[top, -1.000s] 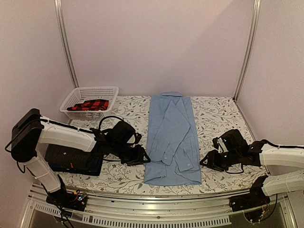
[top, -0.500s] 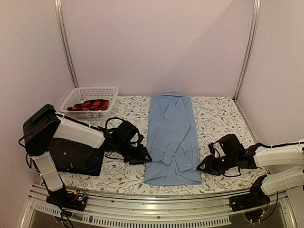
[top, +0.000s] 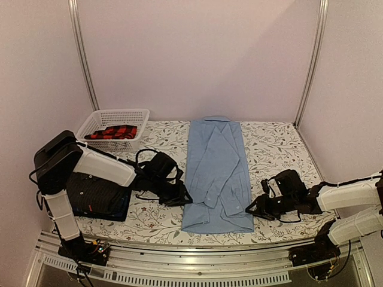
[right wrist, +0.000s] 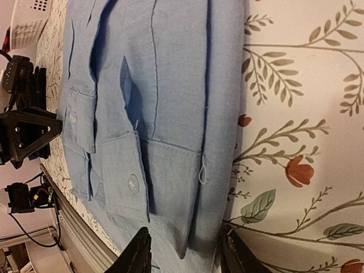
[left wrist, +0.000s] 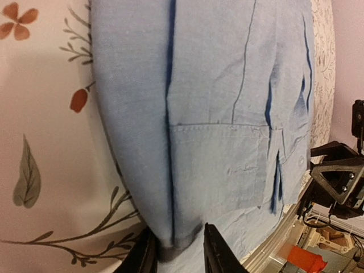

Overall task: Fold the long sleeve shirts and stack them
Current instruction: Pick up the rectangle-folded shirt from the center of the board, then fold the rectangle-folded shirt at the center of the board.

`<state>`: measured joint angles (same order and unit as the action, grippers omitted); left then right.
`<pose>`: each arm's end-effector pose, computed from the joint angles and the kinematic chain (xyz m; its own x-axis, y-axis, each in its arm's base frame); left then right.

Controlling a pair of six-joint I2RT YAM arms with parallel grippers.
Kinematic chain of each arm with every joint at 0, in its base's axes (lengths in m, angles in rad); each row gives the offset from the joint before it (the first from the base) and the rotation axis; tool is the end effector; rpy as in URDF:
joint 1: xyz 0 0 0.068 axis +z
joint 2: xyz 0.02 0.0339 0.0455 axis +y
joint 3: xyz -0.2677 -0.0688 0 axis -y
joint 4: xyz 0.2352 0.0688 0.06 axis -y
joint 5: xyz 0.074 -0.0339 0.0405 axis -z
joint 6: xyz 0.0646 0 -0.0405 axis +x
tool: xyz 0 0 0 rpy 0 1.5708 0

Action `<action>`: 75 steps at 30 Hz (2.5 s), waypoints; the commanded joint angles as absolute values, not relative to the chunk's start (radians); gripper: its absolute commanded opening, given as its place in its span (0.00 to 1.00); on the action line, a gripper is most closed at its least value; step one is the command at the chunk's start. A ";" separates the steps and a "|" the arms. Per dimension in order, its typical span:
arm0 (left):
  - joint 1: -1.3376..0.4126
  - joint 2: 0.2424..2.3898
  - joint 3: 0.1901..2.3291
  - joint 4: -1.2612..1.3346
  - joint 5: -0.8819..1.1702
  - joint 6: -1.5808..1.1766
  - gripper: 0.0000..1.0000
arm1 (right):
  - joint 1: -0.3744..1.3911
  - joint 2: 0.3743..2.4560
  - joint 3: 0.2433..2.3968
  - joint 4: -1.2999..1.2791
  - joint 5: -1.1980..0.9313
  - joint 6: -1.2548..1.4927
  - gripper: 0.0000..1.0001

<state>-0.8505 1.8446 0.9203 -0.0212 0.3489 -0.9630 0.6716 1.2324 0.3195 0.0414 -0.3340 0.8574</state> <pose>0.2214 -0.2858 0.1104 -0.9936 -0.0374 -0.1067 0.0397 0.7684 -0.6388 0.1507 0.1468 0.1133 -0.9615 0.1483 -0.2315 -0.0398 0.7581 0.6509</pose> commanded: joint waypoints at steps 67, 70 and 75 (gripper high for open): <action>-0.486 1.917 0.980 -0.016 0.596 -0.848 0.00 | 0.485 1.845 0.880 0.114 -0.365 0.714 0.00; -0.485 1.911 0.987 -0.027 0.583 -0.837 0.00 | 0.486 1.853 0.941 0.060 -0.348 0.693 0.00; -0.481 1.876 1.023 -0.080 0.543 -0.801 0.22 | 0.486 1.860 1.022 0.010 -0.350 0.662 0.16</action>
